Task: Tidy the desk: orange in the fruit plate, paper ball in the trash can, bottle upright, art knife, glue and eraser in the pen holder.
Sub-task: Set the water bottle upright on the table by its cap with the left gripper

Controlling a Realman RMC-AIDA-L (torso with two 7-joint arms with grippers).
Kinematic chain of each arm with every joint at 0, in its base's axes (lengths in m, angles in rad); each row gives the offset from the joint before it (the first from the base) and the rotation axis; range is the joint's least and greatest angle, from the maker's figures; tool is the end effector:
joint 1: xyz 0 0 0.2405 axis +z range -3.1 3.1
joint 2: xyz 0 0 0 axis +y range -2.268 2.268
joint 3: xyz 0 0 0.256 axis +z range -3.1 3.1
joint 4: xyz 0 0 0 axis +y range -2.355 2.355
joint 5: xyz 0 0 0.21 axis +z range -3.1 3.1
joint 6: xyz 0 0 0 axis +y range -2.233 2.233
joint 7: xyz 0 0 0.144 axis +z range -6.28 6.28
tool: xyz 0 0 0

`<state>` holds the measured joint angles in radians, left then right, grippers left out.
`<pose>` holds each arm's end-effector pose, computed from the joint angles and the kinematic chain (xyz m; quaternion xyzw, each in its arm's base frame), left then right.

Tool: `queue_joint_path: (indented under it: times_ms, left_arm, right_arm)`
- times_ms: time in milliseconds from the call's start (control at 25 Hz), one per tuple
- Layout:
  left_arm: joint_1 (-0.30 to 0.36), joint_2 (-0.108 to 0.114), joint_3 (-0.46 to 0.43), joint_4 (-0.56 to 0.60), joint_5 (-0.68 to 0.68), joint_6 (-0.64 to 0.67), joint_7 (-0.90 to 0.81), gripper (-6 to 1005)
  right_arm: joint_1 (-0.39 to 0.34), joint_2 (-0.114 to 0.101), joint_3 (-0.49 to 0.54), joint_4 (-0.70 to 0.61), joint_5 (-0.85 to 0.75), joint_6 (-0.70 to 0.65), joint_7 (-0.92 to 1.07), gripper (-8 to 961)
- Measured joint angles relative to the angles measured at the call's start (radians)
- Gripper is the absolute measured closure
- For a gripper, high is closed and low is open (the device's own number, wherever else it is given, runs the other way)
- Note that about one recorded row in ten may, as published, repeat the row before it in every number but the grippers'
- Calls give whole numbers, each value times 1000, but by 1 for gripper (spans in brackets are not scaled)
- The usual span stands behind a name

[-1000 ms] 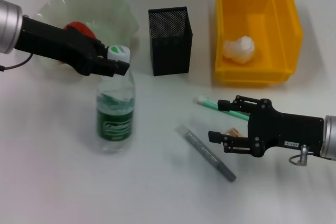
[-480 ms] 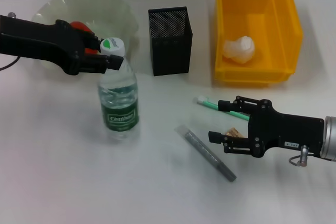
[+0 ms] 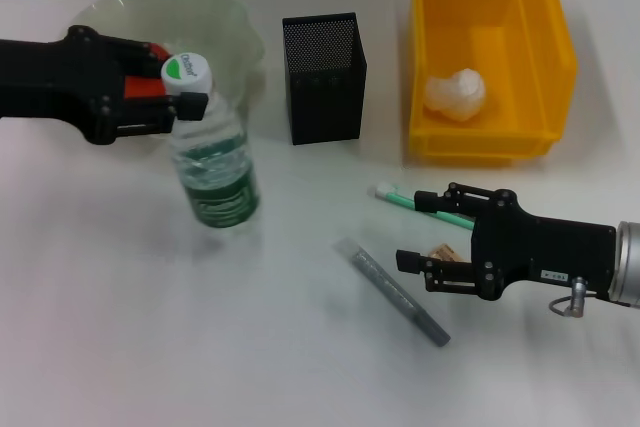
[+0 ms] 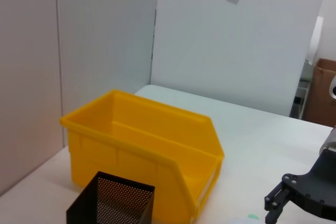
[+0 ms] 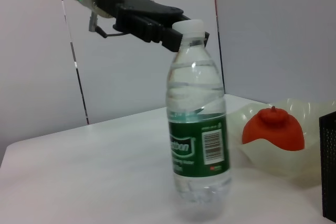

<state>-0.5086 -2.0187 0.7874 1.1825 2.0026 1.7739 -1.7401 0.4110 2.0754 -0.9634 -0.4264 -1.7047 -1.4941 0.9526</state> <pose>-0.2088 0.3376 0.0868 -0.9674 -0.1498 -0.1631 0.1225 0.2835 0.2784 -0.0497 -0.9433 0.1339 0.2725 0.1345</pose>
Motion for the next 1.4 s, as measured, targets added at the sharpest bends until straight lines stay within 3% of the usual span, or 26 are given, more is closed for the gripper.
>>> queue_joint_path:
  times_ms: [280,360,800,1400]
  left_arm:
    - [27,-8,-28,-5,-8,-1,64,552]
    - [65,-9,-73,-12,-9,-26,124,552]
    - [97,-2,-203,-58,-5,-49,169,550]
    - [147,-7,-214,-69,-9,-171,197,548]
  right_arm:
    - [0,0,0,-1,-1,0,4,187]
    - [0,-1,0,-2,-1,0,8,187]
    - [0,-2,0,-2,-3,0,9,187]
    - [1,-2,0,-3,-3,0,9,187]
